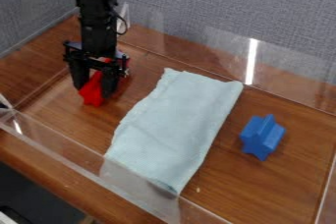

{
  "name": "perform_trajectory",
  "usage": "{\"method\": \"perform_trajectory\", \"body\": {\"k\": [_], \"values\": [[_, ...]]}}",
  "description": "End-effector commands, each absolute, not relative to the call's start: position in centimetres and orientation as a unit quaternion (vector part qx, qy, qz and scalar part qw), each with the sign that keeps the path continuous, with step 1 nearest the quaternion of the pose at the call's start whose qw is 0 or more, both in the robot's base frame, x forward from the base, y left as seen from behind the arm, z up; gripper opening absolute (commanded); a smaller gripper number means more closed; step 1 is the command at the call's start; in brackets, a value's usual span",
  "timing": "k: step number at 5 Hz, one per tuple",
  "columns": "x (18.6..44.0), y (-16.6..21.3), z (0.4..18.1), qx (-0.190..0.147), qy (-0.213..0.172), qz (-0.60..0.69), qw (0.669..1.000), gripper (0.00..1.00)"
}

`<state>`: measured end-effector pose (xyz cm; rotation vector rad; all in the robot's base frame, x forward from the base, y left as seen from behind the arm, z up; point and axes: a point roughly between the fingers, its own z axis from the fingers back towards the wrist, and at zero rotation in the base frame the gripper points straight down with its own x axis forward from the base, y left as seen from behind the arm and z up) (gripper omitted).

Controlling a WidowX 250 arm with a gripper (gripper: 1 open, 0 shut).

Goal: Move the red object to the right of cloth

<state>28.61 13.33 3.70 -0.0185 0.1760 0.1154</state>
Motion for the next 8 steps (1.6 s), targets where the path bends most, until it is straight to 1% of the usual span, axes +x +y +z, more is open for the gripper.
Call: {"method": "perform_trajectory", "body": {"k": [1, 2, 3, 4, 5, 6, 8], "values": [[29.0, 14.0, 6.4, 0.000, 0.052, 0.061, 0.997, 0.00], [28.9, 14.0, 6.9, -0.001, 0.049, 0.062, 0.997, 1.00], [29.0, 13.9, 7.1, -0.002, 0.045, 0.062, 0.997, 0.00], [28.9, 13.9, 7.6, -0.001, 0.041, 0.064, 0.997, 1.00], [29.0, 14.0, 7.0, -0.002, 0.044, 0.062, 0.997, 0.00], [29.1, 14.0, 6.9, -0.002, 0.043, 0.060, 0.997, 0.00], [29.5, 13.6, 8.7, -0.003, 0.026, 0.052, 0.998, 0.00]]}}
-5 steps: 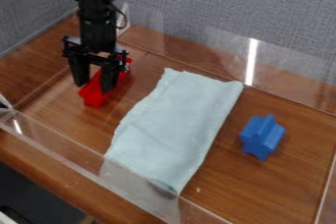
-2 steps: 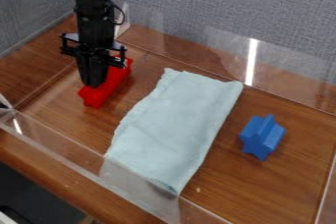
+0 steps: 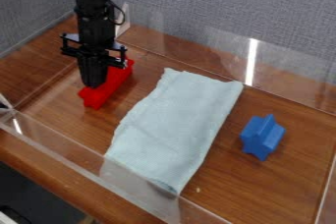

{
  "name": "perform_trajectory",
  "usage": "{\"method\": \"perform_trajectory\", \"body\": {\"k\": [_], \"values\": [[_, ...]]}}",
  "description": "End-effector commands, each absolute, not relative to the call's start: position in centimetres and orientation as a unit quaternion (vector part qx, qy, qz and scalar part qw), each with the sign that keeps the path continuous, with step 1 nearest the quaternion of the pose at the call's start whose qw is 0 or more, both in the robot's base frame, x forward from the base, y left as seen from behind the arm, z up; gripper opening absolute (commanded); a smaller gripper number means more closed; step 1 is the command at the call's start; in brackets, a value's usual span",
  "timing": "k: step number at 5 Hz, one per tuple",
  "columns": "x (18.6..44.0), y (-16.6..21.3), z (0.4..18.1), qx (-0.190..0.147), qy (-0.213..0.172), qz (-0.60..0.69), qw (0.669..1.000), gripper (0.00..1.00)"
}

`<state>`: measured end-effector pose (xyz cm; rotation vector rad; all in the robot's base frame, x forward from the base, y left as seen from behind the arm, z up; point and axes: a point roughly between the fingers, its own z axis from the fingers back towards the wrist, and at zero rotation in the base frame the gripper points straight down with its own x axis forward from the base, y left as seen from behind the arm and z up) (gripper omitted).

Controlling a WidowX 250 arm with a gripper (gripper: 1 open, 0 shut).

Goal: Move the red object to the right of cloth

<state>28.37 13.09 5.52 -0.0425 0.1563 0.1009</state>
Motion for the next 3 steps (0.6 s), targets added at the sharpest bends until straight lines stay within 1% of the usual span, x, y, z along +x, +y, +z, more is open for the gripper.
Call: {"method": "perform_trajectory", "body": {"k": [1, 2, 3], "values": [[29.7, 13.4, 9.8, -0.003, 0.016, 0.048, 0.999, 0.00], [30.1, 12.9, 11.7, -0.005, -0.002, 0.042, 0.999, 0.00], [30.5, 11.7, 14.2, -0.007, -0.024, 0.027, 0.999, 0.00]]}}
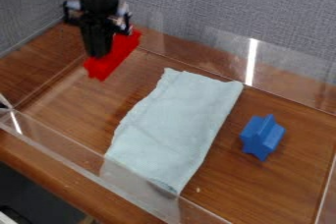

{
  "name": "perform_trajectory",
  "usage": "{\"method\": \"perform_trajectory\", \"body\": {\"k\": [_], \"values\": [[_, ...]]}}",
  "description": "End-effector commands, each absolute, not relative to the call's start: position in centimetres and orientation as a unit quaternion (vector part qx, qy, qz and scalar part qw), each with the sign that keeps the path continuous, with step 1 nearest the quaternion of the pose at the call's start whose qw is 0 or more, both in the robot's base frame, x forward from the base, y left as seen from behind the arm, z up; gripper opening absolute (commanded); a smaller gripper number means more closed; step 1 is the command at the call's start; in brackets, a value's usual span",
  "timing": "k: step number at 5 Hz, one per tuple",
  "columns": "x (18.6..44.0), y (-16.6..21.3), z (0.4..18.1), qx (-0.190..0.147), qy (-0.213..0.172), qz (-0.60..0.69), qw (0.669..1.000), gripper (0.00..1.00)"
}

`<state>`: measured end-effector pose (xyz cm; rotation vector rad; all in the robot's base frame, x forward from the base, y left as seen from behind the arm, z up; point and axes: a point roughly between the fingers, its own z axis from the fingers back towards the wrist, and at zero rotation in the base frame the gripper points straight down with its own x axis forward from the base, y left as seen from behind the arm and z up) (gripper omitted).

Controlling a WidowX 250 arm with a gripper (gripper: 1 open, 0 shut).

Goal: Move the red object to the right of cloth

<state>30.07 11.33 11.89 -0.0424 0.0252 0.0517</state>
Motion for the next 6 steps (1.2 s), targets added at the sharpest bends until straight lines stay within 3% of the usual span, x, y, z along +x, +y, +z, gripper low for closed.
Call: {"method": "perform_trajectory", "body": {"k": [1, 3, 6], "values": [[30.8, 10.3, 15.7, -0.012, -0.035, 0.003, 0.999, 0.00], [30.6, 6.7, 14.7, -0.022, -0.031, -0.048, 0.998, 0.00], [32.0, 6.8, 11.0, -0.017, -0.011, -0.071, 0.997, 0.00]]}}
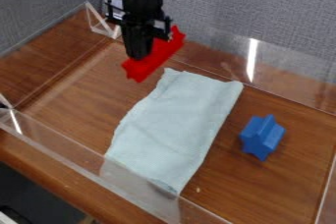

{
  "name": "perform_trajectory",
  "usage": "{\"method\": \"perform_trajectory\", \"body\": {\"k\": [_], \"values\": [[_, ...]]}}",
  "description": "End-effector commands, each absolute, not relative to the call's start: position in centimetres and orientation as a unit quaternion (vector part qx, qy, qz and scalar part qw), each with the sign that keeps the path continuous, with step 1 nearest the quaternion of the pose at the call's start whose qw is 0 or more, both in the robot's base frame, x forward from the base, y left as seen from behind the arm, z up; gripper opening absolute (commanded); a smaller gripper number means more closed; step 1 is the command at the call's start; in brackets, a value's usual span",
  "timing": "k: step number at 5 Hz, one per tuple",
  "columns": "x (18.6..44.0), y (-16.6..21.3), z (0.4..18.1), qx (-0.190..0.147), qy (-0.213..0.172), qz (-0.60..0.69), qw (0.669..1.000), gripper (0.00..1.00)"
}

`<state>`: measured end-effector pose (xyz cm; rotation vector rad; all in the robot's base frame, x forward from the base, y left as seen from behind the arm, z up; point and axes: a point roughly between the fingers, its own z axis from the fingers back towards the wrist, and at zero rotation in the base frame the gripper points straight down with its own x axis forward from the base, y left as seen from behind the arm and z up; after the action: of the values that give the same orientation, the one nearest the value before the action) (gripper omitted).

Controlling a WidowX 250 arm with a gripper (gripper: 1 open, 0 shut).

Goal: Move the red object to the right of cloth

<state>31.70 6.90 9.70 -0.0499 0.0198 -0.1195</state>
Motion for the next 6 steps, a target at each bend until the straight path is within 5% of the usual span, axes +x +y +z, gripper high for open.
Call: {"method": "perform_trajectory", "body": {"k": [1, 6], "values": [[32.4, 6.6, 9.9, -0.014, -0.006, -0.079, 0.997, 0.00], [33.1, 4.9, 7.3, -0.015, 0.003, -0.110, 0.994, 0.00]]}}
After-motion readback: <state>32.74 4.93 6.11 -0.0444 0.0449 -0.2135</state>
